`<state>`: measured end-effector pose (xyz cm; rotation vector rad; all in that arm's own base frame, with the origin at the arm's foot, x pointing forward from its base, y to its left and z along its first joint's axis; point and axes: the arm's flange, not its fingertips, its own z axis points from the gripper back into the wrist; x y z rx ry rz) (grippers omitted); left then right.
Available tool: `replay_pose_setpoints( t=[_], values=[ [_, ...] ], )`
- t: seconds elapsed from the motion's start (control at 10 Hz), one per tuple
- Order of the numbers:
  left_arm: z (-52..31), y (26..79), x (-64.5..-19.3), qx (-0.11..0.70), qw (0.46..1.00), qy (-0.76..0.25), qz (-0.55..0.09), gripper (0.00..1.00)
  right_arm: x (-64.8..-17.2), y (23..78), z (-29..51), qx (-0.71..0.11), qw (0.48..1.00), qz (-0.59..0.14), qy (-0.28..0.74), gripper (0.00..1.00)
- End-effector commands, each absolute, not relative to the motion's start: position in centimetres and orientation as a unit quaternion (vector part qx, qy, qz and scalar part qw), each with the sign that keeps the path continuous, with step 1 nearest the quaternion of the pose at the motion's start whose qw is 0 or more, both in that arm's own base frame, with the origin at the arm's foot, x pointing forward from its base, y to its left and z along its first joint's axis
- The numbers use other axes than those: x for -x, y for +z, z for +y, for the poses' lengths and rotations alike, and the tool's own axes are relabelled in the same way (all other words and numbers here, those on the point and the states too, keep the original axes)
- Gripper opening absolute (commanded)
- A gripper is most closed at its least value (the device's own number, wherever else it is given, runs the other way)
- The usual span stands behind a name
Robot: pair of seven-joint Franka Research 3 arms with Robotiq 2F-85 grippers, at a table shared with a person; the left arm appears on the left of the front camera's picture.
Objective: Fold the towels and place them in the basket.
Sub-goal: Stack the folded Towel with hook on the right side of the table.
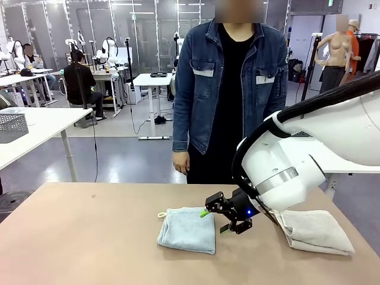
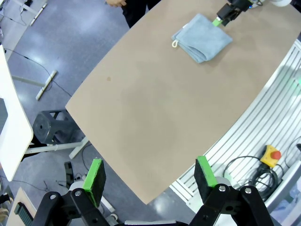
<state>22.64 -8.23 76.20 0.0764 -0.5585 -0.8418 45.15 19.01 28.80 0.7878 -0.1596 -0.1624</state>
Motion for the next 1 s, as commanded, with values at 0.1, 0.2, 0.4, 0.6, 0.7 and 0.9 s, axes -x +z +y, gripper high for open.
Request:
replay_pose_setpoints(
  t=[0.1,0.2,0.4,0.6,0.7,0.9],
  values=[
    [-8.2,76.2,-22.6,-0.042,0.873,-0.405,-0.268,0.95,-46.1,26.5,19.8,-0.395,0.911,-0.082,-0.085,0.94],
    [-8.2,76.2,-22.6,-0.042,0.873,-0.405,-0.268,0.95,-46.5,25.8,20.0,-0.404,0.908,-0.077,-0.086,0.94],
    [-8.2,76.2,-22.6,-0.042,0.873,-0.405,-0.268,0.95,-47.0,25.3,20.5,-0.405,0.906,-0.087,-0.087,0.94],
    [-8.2,76.2,-22.6,-0.042,0.873,-0.405,-0.268,0.95,-47.3,24.6,21.1,-0.400,0.909,-0.081,-0.089,0.85],
    [-8.2,76.2,-22.6,-0.042,0.873,-0.405,-0.268,0.95,-47.3,24.2,21.2,-0.406,0.906,-0.081,-0.093,0.66],
    [-8.2,76.2,-22.6,-0.042,0.873,-0.405,-0.268,0.95,-47.2,24.0,21.6,-0.408,0.905,-0.084,-0.089,0.06]
  ],
)
